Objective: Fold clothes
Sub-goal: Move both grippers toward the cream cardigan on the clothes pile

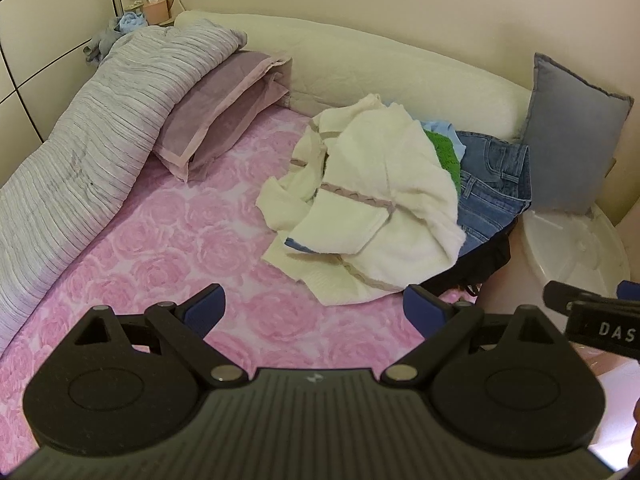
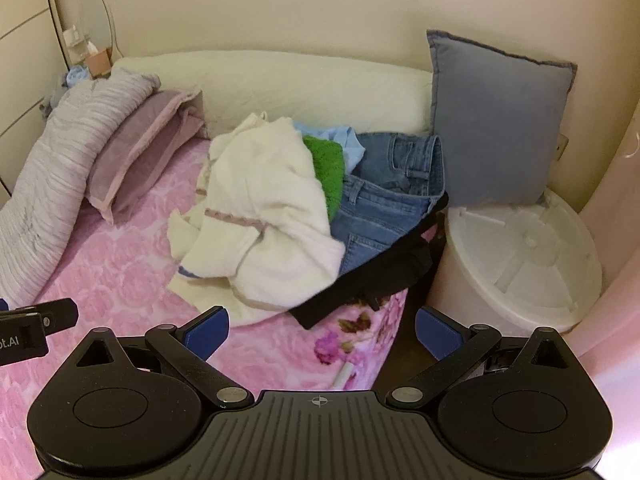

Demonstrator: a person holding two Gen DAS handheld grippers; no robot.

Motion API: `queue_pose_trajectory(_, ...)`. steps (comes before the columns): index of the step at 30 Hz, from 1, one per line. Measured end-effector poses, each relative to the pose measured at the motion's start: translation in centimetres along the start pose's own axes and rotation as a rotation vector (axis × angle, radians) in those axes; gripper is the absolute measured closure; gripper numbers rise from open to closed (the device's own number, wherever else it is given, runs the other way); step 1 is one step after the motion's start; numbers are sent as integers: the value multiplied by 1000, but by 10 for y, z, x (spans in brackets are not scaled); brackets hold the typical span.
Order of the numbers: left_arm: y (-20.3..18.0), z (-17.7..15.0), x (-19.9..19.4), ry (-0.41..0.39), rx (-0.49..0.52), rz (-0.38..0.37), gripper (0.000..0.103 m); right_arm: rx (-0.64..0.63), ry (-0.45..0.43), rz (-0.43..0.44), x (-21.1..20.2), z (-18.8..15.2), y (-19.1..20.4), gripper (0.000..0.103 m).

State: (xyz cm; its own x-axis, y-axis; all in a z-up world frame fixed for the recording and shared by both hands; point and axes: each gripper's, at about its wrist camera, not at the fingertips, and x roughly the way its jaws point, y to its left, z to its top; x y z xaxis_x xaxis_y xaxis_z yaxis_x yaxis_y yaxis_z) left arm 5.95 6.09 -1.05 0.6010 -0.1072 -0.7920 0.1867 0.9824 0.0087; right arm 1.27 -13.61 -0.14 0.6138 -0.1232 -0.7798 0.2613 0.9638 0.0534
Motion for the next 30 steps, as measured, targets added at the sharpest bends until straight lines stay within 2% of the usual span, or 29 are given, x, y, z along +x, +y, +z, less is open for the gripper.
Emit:
queue_pose_trajectory(4,5,0,5,9,2,-21,9,3,-20,-5,-2,-3,2,1)
queue_pose_trajectory(15,17,0,25,22,-18,-58,9,-7,-2,13,11,-3,3,2)
queue_pose_trajectory(20,19,7,38,21,-20,-50,9,-31,21,17,30,4,7,14)
queue_pose_trajectory(30,16,30,77,67,-43,-18,9,-82,72,43,74,30,12,14)
